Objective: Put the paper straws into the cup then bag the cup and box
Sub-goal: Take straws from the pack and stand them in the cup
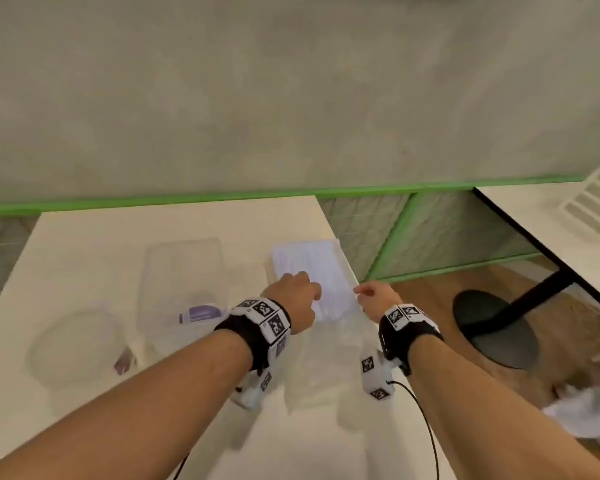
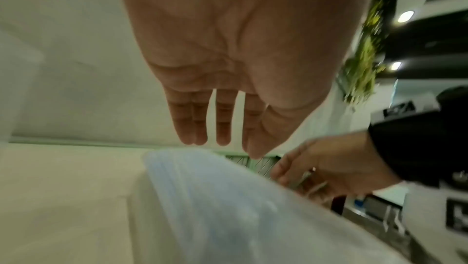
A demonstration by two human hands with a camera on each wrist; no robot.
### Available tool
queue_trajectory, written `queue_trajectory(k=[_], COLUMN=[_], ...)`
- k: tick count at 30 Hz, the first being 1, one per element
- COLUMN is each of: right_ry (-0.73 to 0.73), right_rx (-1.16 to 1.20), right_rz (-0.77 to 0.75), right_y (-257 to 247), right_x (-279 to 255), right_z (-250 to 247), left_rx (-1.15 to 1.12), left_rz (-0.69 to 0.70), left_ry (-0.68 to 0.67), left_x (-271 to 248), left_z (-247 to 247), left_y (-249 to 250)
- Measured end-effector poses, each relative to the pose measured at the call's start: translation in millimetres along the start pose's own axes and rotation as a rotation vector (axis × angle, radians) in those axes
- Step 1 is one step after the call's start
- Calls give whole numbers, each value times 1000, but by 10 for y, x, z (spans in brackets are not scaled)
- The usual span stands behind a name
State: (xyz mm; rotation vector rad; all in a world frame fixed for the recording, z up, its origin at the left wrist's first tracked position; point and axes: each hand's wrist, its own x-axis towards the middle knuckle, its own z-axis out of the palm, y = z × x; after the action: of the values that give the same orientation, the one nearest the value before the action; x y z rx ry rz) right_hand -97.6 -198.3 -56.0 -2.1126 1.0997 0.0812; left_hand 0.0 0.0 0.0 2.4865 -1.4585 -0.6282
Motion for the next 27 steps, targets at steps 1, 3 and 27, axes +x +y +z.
queue_trajectory(k=[1,3,27], right_ry=[-19,-68,-76], right_rx=[-28,-66,221], right_rz=[14,60,-251], right_y=[11,-8,-950], right_x=[133,360,92], right_z=[-4,-8,159], left_rx=[14,-8,-176], left_rz=[-23,-51,-168], left_ry=[-33,-74,2], left_x=[80,206,-332], left_z=[14,126,663], left_y=[-4,-58,-204])
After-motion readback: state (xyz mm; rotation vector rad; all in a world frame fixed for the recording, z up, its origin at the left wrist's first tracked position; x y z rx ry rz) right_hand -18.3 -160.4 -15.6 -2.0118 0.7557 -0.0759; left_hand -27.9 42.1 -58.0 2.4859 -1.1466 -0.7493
